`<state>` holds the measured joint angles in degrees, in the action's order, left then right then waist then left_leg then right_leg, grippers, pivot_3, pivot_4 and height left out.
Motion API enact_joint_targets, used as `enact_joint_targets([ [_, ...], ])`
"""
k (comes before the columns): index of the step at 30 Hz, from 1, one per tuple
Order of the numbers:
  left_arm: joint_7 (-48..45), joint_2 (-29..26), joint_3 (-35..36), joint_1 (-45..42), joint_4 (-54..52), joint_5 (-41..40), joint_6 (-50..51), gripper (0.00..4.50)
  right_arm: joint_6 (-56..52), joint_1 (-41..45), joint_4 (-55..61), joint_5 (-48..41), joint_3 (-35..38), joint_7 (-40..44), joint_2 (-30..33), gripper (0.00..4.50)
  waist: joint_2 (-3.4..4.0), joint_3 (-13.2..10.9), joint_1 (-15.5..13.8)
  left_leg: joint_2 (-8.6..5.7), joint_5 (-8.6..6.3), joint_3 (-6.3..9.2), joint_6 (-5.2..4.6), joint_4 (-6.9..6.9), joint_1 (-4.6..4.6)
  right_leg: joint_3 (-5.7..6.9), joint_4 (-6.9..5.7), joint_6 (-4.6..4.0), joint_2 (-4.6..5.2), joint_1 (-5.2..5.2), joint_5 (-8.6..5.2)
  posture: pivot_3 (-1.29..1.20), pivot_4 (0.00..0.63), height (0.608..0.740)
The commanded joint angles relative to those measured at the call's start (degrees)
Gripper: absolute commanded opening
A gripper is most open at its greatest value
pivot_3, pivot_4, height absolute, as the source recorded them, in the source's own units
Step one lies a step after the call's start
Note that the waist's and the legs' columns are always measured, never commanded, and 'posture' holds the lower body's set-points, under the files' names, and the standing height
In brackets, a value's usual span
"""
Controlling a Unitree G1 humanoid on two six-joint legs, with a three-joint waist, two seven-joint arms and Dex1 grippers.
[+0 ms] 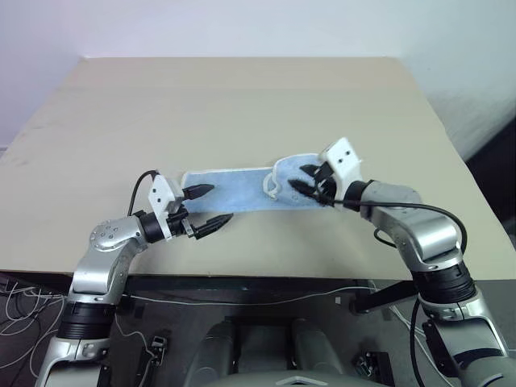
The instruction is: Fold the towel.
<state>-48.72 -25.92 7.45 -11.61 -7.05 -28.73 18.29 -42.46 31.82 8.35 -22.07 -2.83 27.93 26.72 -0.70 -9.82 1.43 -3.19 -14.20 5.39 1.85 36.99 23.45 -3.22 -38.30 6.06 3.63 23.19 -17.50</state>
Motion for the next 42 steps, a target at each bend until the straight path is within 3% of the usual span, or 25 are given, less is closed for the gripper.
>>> enact_joint_targets([
  [1, 7.78, 3.03, 3.79, 1.64, -5.69, -6.92, 7.08, 4.5, 2.99, 2.7, -6.77, 1.2, 1.05, -0.57, -2.57, 0.6, -0.01, 0.0, -0.25, 0.0, 0.0, 0.0, 0.0, 0.0, 0.0, 0.0, 0.0, 0.0, -0.01, 0.0, 0.0, 0.0, 0.15, 0.74],
  [3, 12.15, 5.49, 4.32, 3.69, -9.24, -9.81, 10.56, 4.5, 6.99, 3.95, -13.67, 3.2, -0.09, 0.1, -4.49, 0.03, -0.01, 0.0, -0.26, 0.0, 0.0, -0.02, 0.0, 0.01, 0.0, 0.0, 0.0, 0.0, -0.01, 0.0, 0.0, 0.0, 0.15, 0.74],
  [9, 27.64, 12.99, 8.37, 8.46, -16.57, -18.75, 18.86, 4.5, 16.15, 4.13, -27.5, 9.57, -4.49, 2.75, -7.26, 0.03, -0.01, 0.01, -0.45, -0.01, 0.0, -0.07, 0.0, 0.03, 0.0, -0.03, 0.01, 0.02, -0.01, -0.01, 0.02, 0.0, 0.15, 0.74],
  [13, 36.5, 15.78, 8.86, 10.63, -19.23, -21.3, 23.16, 4.5, 19.88, 3.46, -30.5, 11.71, -5.09, 4.18, -7.89, 0.03, -0.03, 0.03, -0.38, 0.0, 0.0, -0.07, 0.0, 0.03, -0.07, -0.02, -0.01, 0.02, -0.05, -0.07, 0.02, 0.0, 0.15, 0.74],
  [27, 59.09, 22.97, 17.11, 7.58, -13.78, -42.11, 27.16, 4.5, 16.84, 5.56, -8.47, 2.23, 5.97, 7.62, -4.24, 0.03, -0.04, 0.03, -0.68, -0.02, 0.0, -0.06, 0.01, 0.04, -0.07, -0.01, 0.05, 0.02, -0.04, -0.13, 0.02, 0.0, 0.15, 0.74],
  [39, 66.82, 22.64, 16.75, -0.99, -3.27, -45.39, 26.27, 4.5, 12.6, 5.42, -3.33, -0.16, 7.45, 5.38, -4.1, 0.03, -0.03, 0.03, -0.99, -0.08, 0.0, -0.04, 0.02, 0.06, -0.08, 0.02, 0.07, 0.03, -0.06, -0.17, 0.03, 0.0, 0.15, 0.74],
  [42, 67.53, 23.05, 16.65, -1.54, -2.81, -45.54, 25.66, 3.9, 11.92, 4.15, -1.91, -0.45, 7.26, 5.01, -4.2, 0.0, -0.03, 0.03, -0.97, -0.09, 0.0, -0.02, 0.02, 0.06, -0.08, 0.03, 0.08, 0.03, -0.06, -0.19, 0.03, 0.0, 0.15, 0.74],
])
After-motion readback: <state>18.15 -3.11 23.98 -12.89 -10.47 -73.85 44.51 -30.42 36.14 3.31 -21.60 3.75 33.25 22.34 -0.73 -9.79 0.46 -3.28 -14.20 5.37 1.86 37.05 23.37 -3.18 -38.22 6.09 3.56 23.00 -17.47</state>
